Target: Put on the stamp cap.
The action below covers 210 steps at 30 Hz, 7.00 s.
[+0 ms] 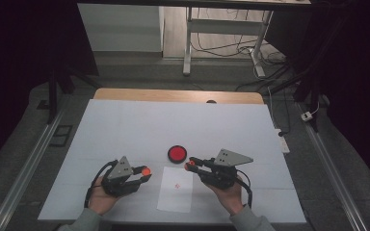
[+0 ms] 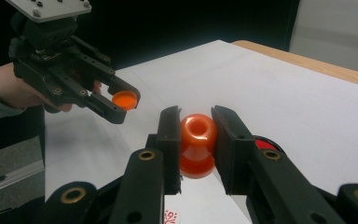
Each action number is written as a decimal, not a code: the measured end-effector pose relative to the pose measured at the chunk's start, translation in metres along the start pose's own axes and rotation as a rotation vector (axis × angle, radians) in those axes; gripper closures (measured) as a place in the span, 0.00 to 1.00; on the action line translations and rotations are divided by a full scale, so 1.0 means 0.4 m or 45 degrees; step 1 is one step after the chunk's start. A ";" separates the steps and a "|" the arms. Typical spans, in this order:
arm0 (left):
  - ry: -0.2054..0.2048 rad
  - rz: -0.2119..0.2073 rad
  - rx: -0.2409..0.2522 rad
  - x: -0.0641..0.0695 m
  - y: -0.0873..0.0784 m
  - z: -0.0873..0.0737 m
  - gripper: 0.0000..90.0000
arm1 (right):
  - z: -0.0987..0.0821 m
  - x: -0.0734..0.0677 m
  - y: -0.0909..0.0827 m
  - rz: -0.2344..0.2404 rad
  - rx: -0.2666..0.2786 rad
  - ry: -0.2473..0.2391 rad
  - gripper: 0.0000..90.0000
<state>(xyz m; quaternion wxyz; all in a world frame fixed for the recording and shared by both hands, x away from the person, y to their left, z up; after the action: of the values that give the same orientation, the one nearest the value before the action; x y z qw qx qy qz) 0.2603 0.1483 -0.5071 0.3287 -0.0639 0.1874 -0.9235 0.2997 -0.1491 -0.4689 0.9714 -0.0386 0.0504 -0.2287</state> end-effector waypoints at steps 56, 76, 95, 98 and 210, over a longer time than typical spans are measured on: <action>0.084 -0.194 -0.012 0.105 0.201 0.079 0.72 | 0.003 -0.017 0.010 0.036 0.008 0.008 0.80; 0.098 -0.198 0.012 0.114 0.198 0.085 0.72 | -0.013 -0.030 0.025 0.063 -0.030 0.003 0.80; 0.099 -0.188 0.053 0.119 0.188 0.093 0.72 | -0.021 -0.030 0.029 0.063 -0.047 0.002 0.80; 0.103 -0.187 0.058 0.118 0.186 0.095 0.72 | -0.023 -0.030 0.030 0.060 -0.050 0.002 0.80; -0.015 -0.095 -0.011 0.052 0.109 0.062 0.35 | -0.034 -0.012 0.017 -0.027 -0.007 -0.017 0.80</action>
<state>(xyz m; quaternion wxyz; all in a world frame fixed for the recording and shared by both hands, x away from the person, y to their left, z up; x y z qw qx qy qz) 0.2754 0.0965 -0.5014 0.2950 -0.0778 0.1870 -0.9338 0.2969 -0.1415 -0.4827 0.9691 -0.0433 0.0443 -0.2387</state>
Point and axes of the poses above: each handheld gripper's, and its own axes: y roughly forward along the jaws, z roughly out of its top, x roughly to its right, the point moved 2 cm from there along y, roughly forward along the jaws, and after that the axes turned 13 degrees about x, right-handed, at the moved point
